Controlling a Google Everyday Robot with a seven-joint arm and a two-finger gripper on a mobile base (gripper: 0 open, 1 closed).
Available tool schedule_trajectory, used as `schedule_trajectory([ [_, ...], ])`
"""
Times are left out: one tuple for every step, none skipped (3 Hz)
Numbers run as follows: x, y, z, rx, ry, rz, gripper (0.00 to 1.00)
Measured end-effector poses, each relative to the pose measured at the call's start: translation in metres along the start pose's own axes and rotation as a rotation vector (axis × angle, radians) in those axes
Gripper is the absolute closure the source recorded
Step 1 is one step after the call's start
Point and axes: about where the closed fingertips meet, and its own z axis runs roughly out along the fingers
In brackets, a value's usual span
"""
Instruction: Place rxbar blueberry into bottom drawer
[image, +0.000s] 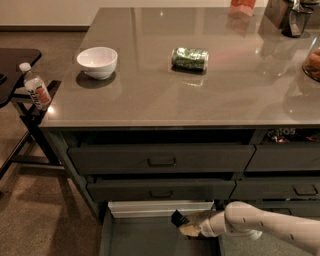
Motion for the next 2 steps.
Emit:
schedule_trajectory([
  [0.027,-0.013,0.032,0.013,-0.040,0.011,1.00],
  [0.050,-0.027,0.058,0.046,-0.082,0.024,1.00],
])
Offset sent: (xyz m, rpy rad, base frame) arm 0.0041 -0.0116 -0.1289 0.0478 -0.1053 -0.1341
